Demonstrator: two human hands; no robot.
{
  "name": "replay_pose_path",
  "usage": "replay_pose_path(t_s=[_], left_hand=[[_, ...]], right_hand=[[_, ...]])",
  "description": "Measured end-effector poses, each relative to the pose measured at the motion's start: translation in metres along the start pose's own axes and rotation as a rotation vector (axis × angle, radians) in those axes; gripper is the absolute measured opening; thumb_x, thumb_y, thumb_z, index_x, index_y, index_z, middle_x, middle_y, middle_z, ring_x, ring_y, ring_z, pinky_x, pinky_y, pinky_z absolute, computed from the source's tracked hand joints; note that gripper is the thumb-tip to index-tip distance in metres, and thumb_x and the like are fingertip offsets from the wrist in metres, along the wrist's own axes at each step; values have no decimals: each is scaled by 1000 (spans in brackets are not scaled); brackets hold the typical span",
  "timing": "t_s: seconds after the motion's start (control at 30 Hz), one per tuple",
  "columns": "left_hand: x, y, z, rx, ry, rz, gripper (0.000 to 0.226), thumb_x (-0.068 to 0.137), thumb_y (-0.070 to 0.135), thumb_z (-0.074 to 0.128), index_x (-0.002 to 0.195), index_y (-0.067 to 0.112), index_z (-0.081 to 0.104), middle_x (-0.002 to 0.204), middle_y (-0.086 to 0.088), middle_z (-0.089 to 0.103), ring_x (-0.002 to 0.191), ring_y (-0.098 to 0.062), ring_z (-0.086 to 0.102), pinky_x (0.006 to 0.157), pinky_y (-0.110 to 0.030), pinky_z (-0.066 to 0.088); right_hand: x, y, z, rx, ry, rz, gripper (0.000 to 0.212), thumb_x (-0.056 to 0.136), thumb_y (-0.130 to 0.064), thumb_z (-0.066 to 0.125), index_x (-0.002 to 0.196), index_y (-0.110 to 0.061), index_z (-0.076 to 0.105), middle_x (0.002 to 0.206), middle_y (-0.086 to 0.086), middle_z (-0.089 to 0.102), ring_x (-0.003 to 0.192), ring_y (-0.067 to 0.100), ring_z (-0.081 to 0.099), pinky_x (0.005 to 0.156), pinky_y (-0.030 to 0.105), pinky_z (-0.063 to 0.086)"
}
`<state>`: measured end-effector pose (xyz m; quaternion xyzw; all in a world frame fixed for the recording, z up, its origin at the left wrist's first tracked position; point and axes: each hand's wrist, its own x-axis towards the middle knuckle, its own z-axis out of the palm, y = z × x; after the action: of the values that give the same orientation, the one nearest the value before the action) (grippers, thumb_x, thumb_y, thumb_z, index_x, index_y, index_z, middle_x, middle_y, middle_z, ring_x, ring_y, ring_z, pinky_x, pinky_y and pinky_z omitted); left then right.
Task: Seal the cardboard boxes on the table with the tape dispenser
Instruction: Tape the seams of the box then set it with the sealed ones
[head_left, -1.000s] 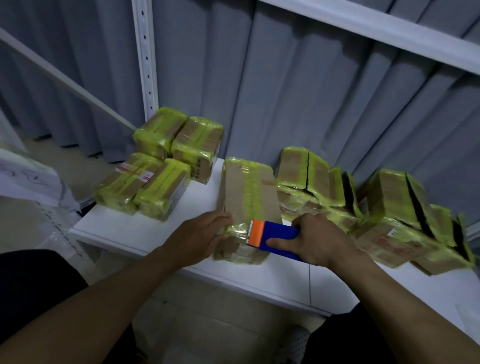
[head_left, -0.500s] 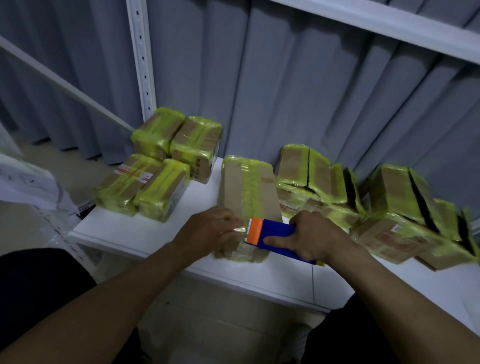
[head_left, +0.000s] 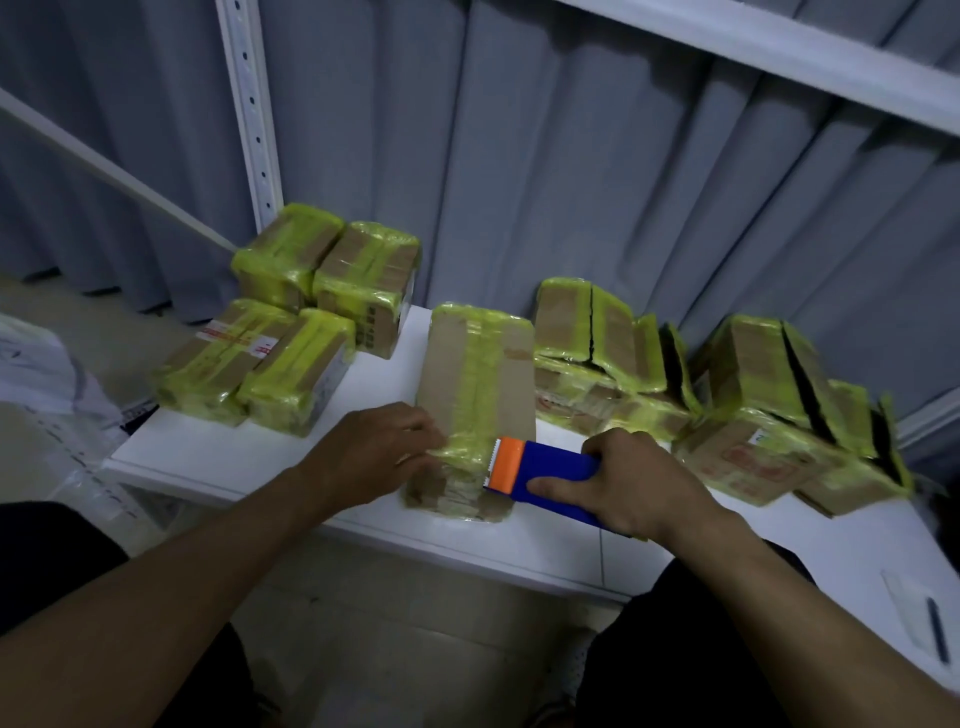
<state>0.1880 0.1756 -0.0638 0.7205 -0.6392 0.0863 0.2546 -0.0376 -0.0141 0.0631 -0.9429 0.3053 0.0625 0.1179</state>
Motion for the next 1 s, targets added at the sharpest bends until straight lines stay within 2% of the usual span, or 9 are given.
replay_pose_path(t_s=[0.1,0.2,0.27,0.4,0.5,0.6,0.67,0.83,1.0], left_hand=[[0,4,0,33,-13,61,17,93,24,61,109,20,64,104,-2,63,92,-21,61,64,-41,56],[-2,8,-5,64,-96,71,54,82,6,71,131,25,56,106,-5,59,90,-20,57,64,-37,55],[-1,11,-9,105,-128,63,69,79,6,72,140,32,50,108,-3,57,92,-17,54,67,-31,53],[5,25,-9,-44,-22,39,32,88,30,63,119,23,66,114,-1,61,100,-16,57,79,-29,52],[14,31,3,-20,-2,47,37,92,45,57,113,19,72,110,-1,69,97,-18,65,76,-32,58],[14,24,15,39,41,60,30,84,41,71,107,21,75,103,4,72,89,-17,66,62,-27,58],[11,21,17,70,47,60,30,82,37,78,108,22,75,103,4,72,88,-18,65,56,-31,58],[10,29,18,118,103,80,29,96,42,53,105,22,72,101,3,70,87,-17,63,58,-32,56],[6,26,14,173,121,68,19,93,35,61,103,22,72,99,4,69,85,-16,61,54,-28,50]], right_hand=[[1,1,7,-32,7,-3,67,71,-87,63,76,-20,64,67,-4,62,64,9,62,54,26,44],[1,-1,13,-37,-5,-9,66,71,-88,62,78,-22,63,68,-6,60,65,9,62,55,25,43],[3,-3,15,-43,-6,-15,66,71,-89,60,80,-24,62,69,-8,60,66,8,62,55,25,44],[8,-4,16,-55,-24,-7,69,72,-89,60,86,-22,66,73,-7,63,70,10,64,62,29,54],[9,-4,14,-52,-33,4,69,72,-88,60,90,-22,66,74,-8,62,72,11,64,63,29,54],[7,-5,15,-29,-34,10,68,72,-88,60,88,-22,65,72,-9,60,70,10,63,57,25,46],[5,-6,17,-12,-29,6,67,72,-88,60,86,-23,64,72,-9,60,68,8,62,56,24,45],[-1,-6,14,14,-13,-2,62,74,-85,62,81,-24,61,68,-10,56,64,6,58,51,22,37],[-9,-1,4,-24,58,-6,64,70,-87,64,74,-24,60,68,-7,60,64,8,60,52,25,40]])
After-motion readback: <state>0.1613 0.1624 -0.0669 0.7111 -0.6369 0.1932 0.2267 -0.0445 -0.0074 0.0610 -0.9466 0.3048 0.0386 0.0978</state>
